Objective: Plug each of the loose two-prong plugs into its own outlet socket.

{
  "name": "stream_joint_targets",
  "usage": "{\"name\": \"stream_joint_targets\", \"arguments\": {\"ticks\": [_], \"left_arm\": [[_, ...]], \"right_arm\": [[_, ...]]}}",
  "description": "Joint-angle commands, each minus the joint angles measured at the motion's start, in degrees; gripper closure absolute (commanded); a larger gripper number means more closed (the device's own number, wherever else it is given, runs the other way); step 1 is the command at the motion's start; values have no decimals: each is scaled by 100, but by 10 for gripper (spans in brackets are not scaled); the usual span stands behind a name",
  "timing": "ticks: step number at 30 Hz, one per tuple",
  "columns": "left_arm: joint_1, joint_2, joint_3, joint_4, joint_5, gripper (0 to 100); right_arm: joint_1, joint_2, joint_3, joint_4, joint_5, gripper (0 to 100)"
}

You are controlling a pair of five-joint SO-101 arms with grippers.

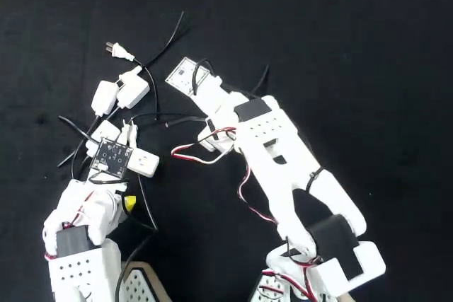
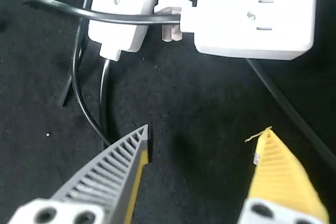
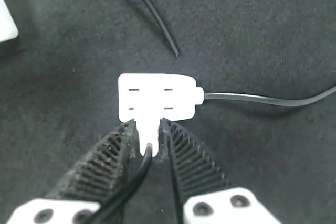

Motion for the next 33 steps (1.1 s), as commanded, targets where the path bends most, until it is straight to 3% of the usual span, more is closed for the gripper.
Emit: {"name": "stream_joint_targets", "arguments": {"ticks": [1,7,33], "left_arm": [[4,-18,-22,-105,-53,683],[4,-18,-22,-105,-53,683],[4,-18,110,-422,-62,683]], "right_arm": [[-105,101,-13,-176,18,987],[-167,655,-66,-422,53,987],[-571,119,426,-211,53,987]]}}
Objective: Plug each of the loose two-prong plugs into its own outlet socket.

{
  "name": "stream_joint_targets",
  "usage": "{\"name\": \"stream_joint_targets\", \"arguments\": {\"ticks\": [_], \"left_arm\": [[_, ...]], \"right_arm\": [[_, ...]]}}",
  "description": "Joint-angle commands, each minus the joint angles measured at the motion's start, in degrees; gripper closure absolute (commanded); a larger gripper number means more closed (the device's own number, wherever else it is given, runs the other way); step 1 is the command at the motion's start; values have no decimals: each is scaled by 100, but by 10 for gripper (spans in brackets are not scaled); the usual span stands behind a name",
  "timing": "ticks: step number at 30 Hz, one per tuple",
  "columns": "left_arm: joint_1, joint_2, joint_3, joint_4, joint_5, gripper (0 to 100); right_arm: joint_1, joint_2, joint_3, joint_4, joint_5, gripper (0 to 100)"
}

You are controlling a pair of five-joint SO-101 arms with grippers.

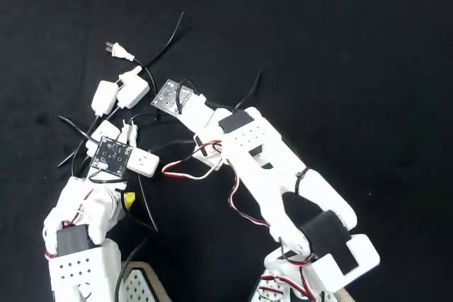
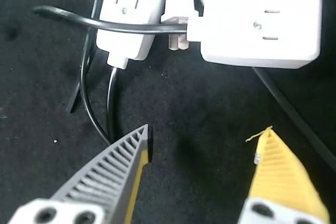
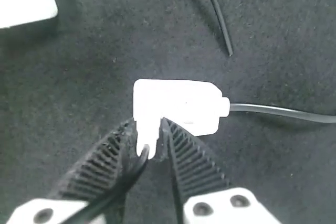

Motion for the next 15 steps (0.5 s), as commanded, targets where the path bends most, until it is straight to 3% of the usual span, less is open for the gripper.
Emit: {"name": "stream_joint_targets", "arguments": {"ticks": [1,9,15], "left_arm": [[4,-35,66,-105,-44,683],[4,-35,66,-105,-44,683],[4,-35,66,-105,-44,683]], "right_arm": [[-44,-145,-22,18,62,987],[818,-145,-330,-492,97,987],[888,75,-233,-1556,62,987]]}}
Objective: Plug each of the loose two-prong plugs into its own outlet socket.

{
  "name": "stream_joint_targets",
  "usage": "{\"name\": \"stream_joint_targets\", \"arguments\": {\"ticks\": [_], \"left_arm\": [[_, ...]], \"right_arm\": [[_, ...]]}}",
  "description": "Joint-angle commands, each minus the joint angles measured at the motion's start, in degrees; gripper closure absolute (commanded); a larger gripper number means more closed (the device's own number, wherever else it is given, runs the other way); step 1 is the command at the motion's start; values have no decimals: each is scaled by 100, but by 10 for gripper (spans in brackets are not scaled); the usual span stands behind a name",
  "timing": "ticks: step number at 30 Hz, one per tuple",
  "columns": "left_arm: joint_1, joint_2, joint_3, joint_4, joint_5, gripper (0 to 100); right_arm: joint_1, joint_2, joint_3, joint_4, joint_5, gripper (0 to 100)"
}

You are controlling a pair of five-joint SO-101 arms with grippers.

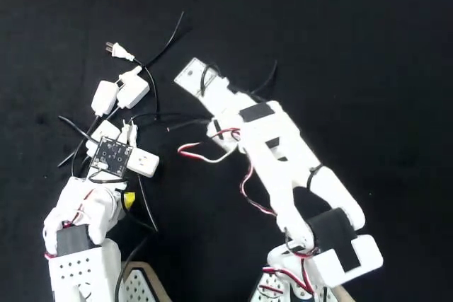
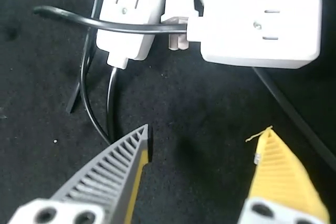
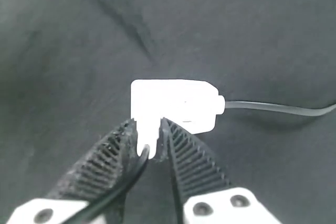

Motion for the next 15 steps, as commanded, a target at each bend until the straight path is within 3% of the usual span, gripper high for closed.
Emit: {"name": "stream_joint_targets", "arguments": {"ticks": [1,6,15], "left_arm": [[4,-35,57,-105,-44,683],[4,-35,57,-105,-26,683],[4,-35,57,-105,-26,683]], "right_arm": [[114,171,-242,-914,9,987],[316,796,-558,-1600,9,987],[492,1701,-1842,-1688,44,987]]}}
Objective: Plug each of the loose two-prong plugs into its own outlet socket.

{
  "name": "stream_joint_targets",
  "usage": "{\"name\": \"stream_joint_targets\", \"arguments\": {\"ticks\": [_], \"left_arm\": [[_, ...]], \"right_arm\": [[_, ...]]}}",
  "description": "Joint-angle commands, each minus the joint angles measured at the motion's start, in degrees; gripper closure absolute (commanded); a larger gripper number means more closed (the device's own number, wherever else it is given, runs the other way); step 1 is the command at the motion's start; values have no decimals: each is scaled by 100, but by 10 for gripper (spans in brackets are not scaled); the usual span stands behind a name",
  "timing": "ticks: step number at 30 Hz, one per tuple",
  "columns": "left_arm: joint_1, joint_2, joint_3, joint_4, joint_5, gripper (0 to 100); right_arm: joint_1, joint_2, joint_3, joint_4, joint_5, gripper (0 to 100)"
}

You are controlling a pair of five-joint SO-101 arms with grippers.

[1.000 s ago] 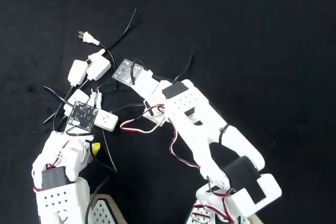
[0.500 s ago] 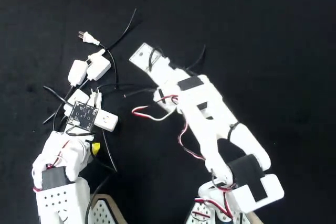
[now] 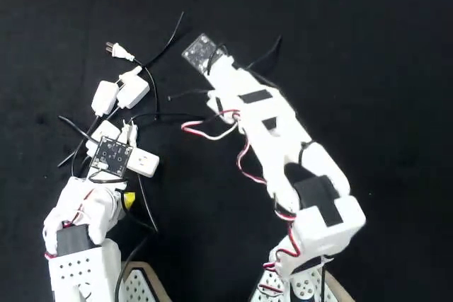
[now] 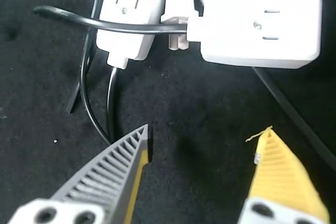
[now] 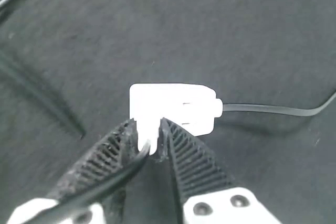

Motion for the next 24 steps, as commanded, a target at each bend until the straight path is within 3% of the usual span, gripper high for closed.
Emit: {"name": "stream_joint_targets", "arguments": {"ticks": [1,8,14,24], "left_arm": [[4,-35,57,-105,-26,683],[4,-35,66,-132,-26,683],[4,-35,66,-141,-18,683],[-4,-35,-145,-97,202,683]], "right_arm": [[105,242,-848,-132,44,987],[105,558,-1156,-123,53,966],[62,13,-1051,703,62,762],[-9,-1895,-681,2462,220,758]]}}
